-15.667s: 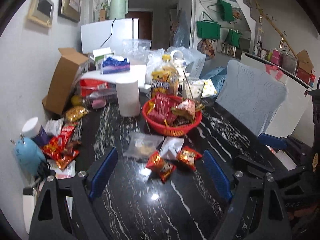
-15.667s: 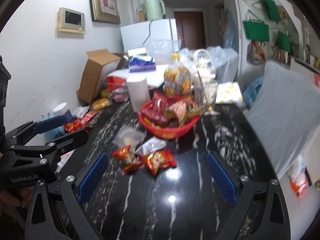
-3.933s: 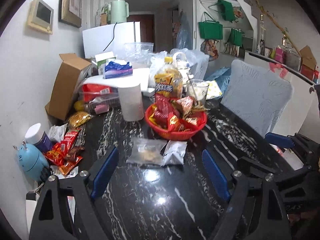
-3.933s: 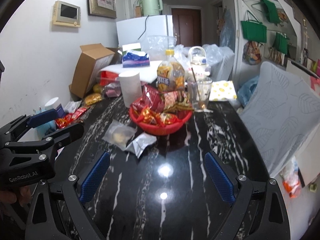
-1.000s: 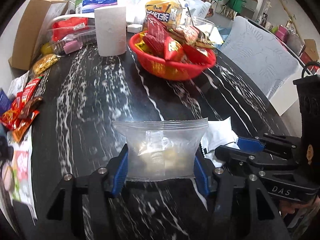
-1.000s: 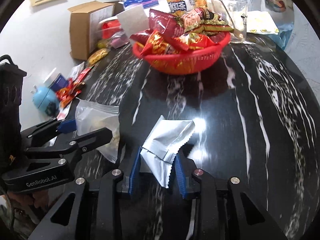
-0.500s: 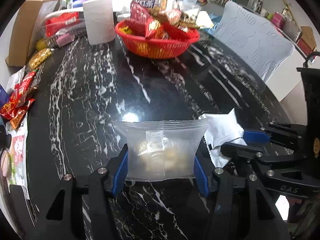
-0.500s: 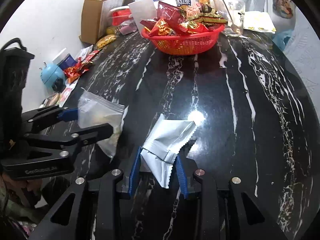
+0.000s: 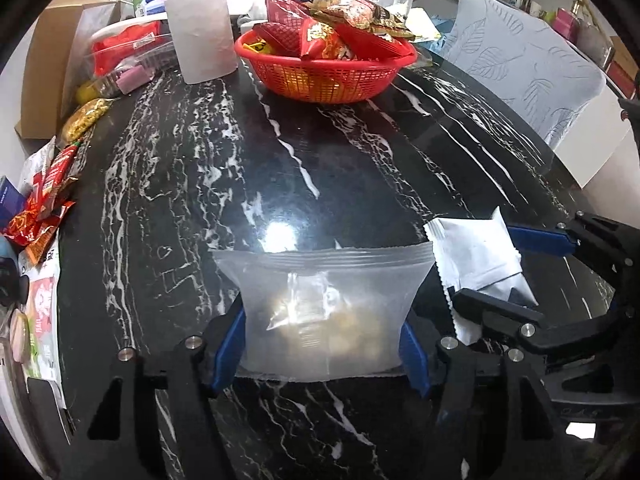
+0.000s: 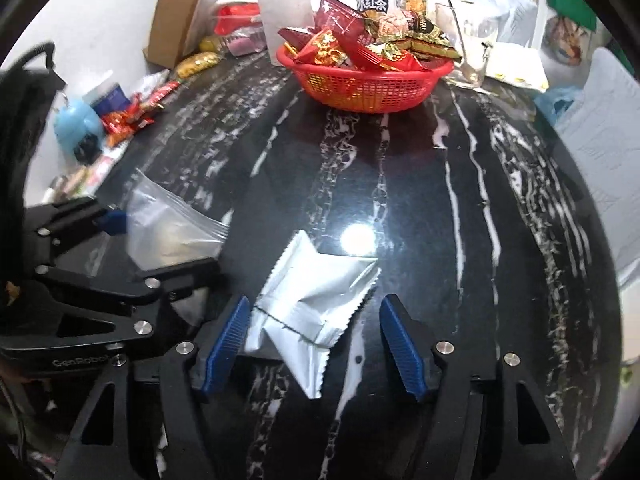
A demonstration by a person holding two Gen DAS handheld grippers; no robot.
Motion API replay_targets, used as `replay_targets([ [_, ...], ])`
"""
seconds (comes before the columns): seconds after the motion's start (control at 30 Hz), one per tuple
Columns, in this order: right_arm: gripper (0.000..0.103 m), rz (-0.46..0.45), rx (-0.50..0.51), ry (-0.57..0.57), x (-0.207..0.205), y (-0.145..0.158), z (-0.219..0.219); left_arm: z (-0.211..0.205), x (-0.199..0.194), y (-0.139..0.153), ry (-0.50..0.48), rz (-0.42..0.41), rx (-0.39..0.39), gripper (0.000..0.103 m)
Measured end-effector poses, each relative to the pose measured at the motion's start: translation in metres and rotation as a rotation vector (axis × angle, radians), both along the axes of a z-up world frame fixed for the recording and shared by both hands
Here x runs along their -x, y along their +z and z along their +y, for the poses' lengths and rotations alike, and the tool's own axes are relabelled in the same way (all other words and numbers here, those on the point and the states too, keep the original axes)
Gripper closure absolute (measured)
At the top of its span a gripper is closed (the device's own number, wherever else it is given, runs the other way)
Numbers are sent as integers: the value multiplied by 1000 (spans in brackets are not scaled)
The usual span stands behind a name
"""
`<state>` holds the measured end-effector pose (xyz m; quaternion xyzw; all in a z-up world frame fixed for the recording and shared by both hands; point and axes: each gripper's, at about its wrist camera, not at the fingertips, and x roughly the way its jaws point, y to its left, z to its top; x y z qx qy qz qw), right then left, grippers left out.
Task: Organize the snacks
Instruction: 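Lift the foil packet and zip bag and carry both toward the basket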
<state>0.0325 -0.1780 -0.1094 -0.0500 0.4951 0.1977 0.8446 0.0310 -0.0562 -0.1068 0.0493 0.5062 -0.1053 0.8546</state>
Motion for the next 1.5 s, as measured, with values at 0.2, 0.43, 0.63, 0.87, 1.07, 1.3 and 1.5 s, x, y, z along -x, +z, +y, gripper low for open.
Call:
replay_targets([
  [0.2,39,-33,21,-23,0,-2,2,5,3,0,-9,-17,22,38],
  [0.43,67,-36,-31,-6,3,1,4,10,7,4,-15,-32,68,44],
  [0.63,69,-25,-77,-4,9,2,6,12,10,13,-13,-50,75,44],
  [0.87,69,-9,-121,12,21,8,5,11,21,32,-38,-104,80,44],
  [1.07,69,-23,-155,17,31,22,1,13,22,50,-57,-132,139,44],
  [1.3,69,-92,-178,19,24,47,1,16,16,84,-65,-229,133,44],
  [1.5,69,-168,-182,42,7,76,4,15,-1,115,-73,-310,135,44],
])
